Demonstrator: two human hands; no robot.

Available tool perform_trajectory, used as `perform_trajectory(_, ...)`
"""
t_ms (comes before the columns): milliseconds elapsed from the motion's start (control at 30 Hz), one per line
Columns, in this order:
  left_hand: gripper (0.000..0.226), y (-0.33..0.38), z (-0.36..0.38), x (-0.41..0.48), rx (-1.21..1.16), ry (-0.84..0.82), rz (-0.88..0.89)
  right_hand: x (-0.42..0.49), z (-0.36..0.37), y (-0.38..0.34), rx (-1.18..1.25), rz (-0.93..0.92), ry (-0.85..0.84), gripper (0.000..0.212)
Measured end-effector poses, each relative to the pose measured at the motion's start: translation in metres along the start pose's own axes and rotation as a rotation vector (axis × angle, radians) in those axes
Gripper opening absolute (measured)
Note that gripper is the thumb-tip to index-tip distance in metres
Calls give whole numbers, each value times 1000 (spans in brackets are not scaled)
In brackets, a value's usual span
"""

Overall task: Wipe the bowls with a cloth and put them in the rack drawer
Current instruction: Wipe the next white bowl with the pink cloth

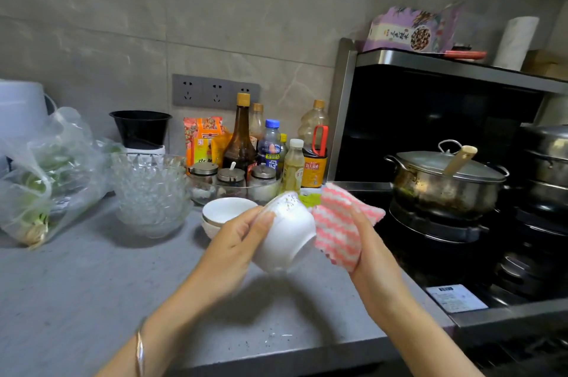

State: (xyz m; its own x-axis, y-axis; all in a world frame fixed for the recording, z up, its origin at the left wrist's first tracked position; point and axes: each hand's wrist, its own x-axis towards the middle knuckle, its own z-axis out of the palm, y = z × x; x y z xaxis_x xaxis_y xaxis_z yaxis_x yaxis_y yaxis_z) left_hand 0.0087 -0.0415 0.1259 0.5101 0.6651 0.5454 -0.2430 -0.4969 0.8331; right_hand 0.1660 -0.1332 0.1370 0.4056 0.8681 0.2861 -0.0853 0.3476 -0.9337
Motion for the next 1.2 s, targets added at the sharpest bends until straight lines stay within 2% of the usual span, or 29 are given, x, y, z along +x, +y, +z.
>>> perform_trajectory(67, 32, -1, 14, -6, -24, -1, 6, -1, 13, 2, -158, -87, -25, 42)
perform_trajectory(100, 33, -2, 19, -9, -25, 8, 5, -6, 12, 5, -255, -132, -97, 36)
perform_trajectory(200, 35, -1, 28, -18, -81, 23, -21, -13, -8, 22, -523, -238, -180, 36)
perform_trajectory(267, 35, 0, 32, -25, -96, 31, -41, -25, 1, 14, -620, -256, -157, 39)
perform_trajectory(367, 32, 4, 41, -32, -135, 46, -74, -46, -6, -1, -788, -431, -125, 46)
perform_trajectory(433, 29, 8, 46, -36, -175, 51, -84, -44, -12, -2, -825, -491, -95, 46)
perform_trajectory(500, 33, 16, 52, -40, -223, 91, -120, -40, -15, 0, -762, -436, -152, 50)
perform_trajectory(567, 46, 21, 58, -45, -211, 171, -158, -44, -12, 0, -637, -312, -176, 56)
perform_trajectory(633, 66, 22, 61, -49, -134, 236, -128, -52, -6, 2, -556, -309, -130, 59)
perform_trajectory(700, 79, 18, 64, -51, -45, 287, -90, -62, 8, 6, -668, -429, -71, 58)
perform_trajectory(800, 71, 19, 71, -57, 1, 364, -110, -73, 25, 15, -1023, -744, 6, 49)
perform_trajectory(867, 75, 25, 73, -63, 75, 404, -82, -72, 25, 17, -955, -701, 9, 46)
perform_trajectory(967, 64, 26, 69, -67, 144, 493, -45, -64, 16, 11, -519, -326, -10, 46)
perform_trajectory(1000, 60, 25, 68, -66, 149, 500, -46, -65, 16, 10, -492, -295, -20, 50)
perform_trajectory(1133, 77, 25, 68, -63, 133, 458, -99, -80, 28, 15, -960, -595, -93, 72)
perform_trajectory(1200, 74, 24, 67, -64, 129, 462, -103, -80, 28, 10, -966, -547, -164, 82)
